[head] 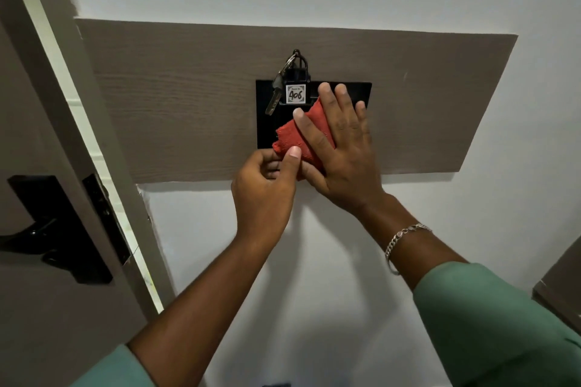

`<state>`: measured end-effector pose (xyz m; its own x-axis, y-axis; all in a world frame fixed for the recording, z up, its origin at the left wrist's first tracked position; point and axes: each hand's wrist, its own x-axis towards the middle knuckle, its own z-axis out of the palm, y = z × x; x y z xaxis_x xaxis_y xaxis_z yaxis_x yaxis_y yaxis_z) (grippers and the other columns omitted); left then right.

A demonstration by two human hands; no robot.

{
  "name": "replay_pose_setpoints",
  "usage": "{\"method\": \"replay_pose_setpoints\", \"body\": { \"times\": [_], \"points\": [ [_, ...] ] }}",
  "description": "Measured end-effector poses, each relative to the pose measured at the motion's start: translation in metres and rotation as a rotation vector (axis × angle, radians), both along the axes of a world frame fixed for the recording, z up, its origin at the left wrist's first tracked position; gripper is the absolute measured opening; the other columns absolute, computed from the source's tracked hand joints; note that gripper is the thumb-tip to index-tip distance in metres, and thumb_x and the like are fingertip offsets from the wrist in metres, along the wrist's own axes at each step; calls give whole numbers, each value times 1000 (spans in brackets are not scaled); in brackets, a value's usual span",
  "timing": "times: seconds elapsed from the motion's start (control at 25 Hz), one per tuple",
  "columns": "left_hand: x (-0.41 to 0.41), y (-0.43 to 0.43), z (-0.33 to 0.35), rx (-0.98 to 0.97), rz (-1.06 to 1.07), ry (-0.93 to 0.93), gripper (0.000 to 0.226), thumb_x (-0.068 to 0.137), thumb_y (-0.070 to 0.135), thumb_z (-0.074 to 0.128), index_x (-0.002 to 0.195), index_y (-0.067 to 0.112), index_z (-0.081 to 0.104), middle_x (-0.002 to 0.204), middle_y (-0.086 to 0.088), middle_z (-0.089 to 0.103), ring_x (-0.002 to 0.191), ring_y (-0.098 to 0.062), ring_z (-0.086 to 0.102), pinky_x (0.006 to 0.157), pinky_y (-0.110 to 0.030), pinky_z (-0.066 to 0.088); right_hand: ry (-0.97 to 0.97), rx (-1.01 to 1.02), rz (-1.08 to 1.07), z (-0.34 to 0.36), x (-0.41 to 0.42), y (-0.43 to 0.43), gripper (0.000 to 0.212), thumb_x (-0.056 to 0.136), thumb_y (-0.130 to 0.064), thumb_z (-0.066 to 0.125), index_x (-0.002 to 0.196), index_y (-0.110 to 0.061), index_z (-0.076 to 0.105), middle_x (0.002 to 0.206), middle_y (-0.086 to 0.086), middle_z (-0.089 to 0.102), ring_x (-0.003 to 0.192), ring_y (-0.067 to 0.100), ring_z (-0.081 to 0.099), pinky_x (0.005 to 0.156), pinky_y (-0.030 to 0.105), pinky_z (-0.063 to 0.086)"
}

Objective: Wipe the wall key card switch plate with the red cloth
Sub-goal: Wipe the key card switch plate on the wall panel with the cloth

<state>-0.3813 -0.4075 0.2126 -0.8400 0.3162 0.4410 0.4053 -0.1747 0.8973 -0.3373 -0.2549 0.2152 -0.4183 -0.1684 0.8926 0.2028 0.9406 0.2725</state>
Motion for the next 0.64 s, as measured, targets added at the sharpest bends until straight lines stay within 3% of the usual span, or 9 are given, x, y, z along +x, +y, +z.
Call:
{"method": "replay_pose_setpoints", "body": {
  "times": [0.16,0.24,0.36,0.52,0.64],
  "points": [
    [16,15,3,91,-150,-282,28,91,34,70,100,7,71,92,-10,77,83,-13,73,78,-29,62,-108,-130,-36,-8,19,8,76,99,-48,48,158,-27,5,165,23,12,156,37,0,127,52,4],
    [22,20,1,113,-154,-317,22,91,30,71,92,8,70,89,-12,76,78,-12,72,71,-24,61,-185,-207,-24,-15,31,7,78,99,-51,47,158,-28,2,167,19,3,156,30,-11,128,50,0],
    [34,28,-3,138,-195,-316,20,94,27,68,85,9,66,75,-2,72,64,-4,70,56,-16,56,-242,-371,65,-16,51,7,78,98,-55,45,158,-28,3,169,11,-5,157,25,-11,128,48,-2],
    [55,48,-6,86,-323,-365,25,98,33,61,87,10,62,74,0,72,71,-15,71,73,-39,63,-133,-754,298,-29,86,2,75,97,-47,49,158,-29,9,170,-2,5,158,14,5,129,46,15],
    [76,70,-16,50,-447,-436,26,99,33,60,84,11,61,72,1,70,67,-13,70,73,-38,61,104,-1252,394,-45,119,11,72,94,-47,58,154,-40,18,164,-5,27,147,10,37,116,39,42]
  ]
}}
